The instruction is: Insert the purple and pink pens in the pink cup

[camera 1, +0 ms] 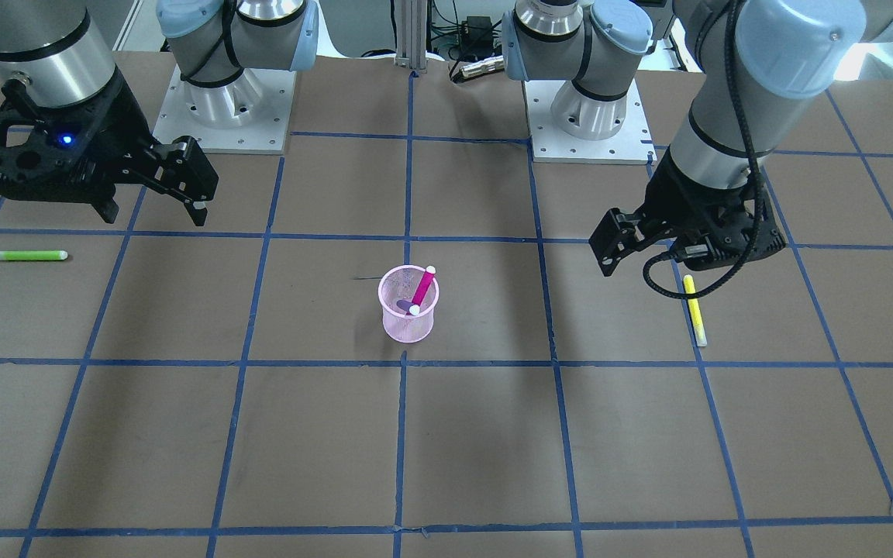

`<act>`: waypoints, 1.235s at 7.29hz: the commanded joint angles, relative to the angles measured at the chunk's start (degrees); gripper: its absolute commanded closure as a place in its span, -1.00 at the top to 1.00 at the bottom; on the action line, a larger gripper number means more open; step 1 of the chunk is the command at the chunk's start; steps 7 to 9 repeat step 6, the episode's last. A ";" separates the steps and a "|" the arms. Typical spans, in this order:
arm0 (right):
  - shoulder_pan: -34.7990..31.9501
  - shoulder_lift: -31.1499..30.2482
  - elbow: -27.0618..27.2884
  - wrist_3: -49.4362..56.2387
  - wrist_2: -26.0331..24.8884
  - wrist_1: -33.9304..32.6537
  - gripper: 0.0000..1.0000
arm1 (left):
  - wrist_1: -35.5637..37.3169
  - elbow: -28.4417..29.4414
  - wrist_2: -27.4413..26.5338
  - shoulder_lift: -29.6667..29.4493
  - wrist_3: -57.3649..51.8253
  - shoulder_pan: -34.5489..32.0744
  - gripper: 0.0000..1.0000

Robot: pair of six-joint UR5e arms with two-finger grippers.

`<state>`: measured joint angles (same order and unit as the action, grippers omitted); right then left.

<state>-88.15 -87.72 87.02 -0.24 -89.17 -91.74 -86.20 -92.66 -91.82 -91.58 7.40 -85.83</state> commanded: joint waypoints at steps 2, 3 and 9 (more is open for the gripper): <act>0.00 0.00 -0.01 -0.02 0.05 -0.02 1.00 | -3.01 -1.81 -0.30 5.18 -9.38 -0.13 1.00; 0.00 -0.09 0.08 -0.02 0.05 -0.02 1.00 | -3.01 -2.08 -0.12 5.45 -9.68 -0.13 1.00; 0.00 -0.09 0.08 -0.20 0.14 -0.02 1.00 | -2.92 -2.52 -0.11 5.27 -9.86 -0.31 1.00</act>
